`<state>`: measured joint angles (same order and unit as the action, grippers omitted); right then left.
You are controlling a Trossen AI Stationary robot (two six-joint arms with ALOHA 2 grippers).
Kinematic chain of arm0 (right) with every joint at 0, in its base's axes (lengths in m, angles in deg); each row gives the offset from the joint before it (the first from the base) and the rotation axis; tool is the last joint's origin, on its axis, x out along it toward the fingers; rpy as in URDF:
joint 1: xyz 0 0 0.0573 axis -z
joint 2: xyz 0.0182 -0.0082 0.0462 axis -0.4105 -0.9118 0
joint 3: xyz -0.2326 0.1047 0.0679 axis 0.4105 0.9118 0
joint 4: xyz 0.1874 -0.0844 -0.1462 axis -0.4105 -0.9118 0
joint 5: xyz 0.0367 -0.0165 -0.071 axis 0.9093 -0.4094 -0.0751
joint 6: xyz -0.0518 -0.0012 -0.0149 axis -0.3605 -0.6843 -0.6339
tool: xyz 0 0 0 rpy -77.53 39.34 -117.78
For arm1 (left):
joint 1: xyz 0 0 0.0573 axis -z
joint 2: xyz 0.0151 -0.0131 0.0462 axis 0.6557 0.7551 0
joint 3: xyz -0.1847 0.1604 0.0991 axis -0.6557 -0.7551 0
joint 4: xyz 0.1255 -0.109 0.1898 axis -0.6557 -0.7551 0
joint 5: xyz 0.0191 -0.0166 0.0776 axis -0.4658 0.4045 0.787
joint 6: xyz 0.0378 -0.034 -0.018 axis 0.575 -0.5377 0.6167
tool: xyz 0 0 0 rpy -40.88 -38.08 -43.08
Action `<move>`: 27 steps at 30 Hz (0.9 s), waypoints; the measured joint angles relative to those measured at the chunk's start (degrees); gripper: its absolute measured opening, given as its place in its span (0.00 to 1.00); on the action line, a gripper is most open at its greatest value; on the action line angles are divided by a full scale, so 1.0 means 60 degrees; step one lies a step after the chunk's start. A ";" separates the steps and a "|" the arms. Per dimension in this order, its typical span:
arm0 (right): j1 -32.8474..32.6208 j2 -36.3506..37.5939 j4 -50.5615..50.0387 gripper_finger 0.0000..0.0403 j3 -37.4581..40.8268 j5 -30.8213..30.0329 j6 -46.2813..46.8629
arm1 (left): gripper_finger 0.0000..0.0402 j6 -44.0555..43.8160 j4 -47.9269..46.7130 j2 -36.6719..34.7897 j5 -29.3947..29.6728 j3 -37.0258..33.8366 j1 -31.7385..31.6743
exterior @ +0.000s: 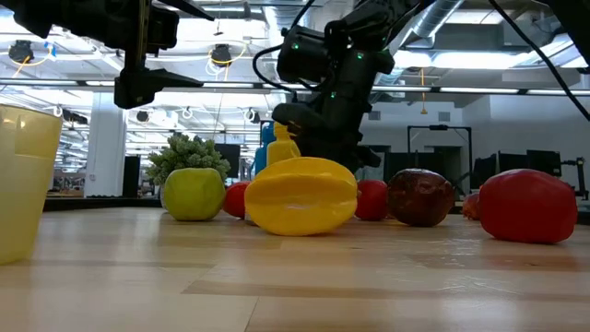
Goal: Pick & Place Food Item
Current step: Put the green tuna can into the yellow bin
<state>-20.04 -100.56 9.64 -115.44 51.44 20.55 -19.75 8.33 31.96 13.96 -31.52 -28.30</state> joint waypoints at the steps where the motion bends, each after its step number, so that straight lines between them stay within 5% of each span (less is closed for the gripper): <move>1: 0.0004 0.0000 -0.0001 0.32 0.0000 0.0069 -0.0007 | 0.85 0.0000 0.0000 0.0000 0.0003 0.0000 0.0000; 11: -0.0089 0.0047 0.0057 0.02 0.0276 0.0202 -0.0003 | 0.85 -0.0004 0.0004 0.0000 0.0067 0.0000 0.0000; 27: -0.0323 -0.0055 -0.0188 0.00 0.0601 0.0342 0.0066 | 0.85 -0.0004 0.0013 0.0000 0.0284 -0.0004 0.0000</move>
<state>-21.98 -100.89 8.52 -111.83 53.49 20.94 -19.78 8.41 31.96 15.66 -31.55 -28.30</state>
